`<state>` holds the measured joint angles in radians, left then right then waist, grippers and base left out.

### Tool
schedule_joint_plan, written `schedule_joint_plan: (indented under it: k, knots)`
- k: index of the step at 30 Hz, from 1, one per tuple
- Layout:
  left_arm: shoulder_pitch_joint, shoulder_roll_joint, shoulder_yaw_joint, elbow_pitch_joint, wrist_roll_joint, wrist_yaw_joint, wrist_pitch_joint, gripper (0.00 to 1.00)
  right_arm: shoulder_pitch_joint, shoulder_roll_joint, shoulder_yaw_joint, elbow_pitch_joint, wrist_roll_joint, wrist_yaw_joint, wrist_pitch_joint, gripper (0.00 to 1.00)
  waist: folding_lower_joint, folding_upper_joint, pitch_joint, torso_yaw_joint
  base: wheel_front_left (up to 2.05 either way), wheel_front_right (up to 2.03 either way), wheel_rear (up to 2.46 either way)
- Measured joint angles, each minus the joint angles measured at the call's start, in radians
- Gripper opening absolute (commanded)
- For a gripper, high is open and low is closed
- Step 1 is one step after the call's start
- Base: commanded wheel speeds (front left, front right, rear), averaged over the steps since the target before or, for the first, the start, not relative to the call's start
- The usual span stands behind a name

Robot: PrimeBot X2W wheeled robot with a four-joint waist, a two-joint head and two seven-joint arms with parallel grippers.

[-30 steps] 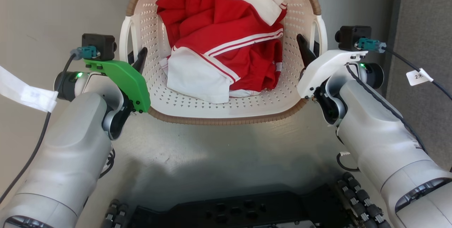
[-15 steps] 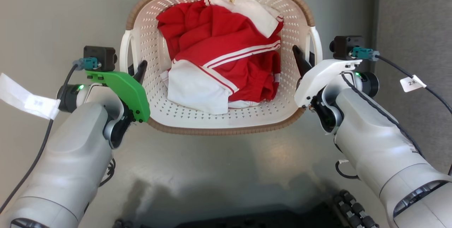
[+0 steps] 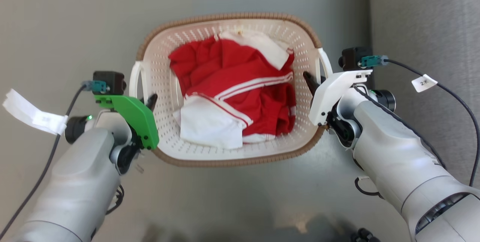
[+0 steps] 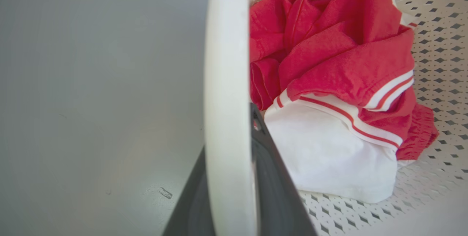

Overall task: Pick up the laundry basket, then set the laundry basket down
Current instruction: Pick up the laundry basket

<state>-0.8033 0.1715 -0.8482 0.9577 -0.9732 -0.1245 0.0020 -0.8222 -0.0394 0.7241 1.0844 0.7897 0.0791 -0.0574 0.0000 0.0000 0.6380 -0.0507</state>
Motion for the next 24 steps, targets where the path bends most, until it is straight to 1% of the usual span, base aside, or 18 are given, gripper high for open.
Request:
schedule_joint_plan:
  k: [10,24]
  knots:
    - [0.054,-0.012,-0.029,0.021,-0.062,0.000,0.077,0.00,0.013,0.000,0.042,0.030,0.051,0.004,0.124,0.00,-0.0001,0.0000,-0.144,-0.010,0.00,0.00,0.00]
    - [0.151,-0.033,-0.089,0.048,-0.123,0.000,0.201,0.00,0.119,-0.001,0.080,0.060,0.133,0.008,0.272,0.00,-0.0001,0.0000,-0.346,-0.027,0.00,0.00,0.00]
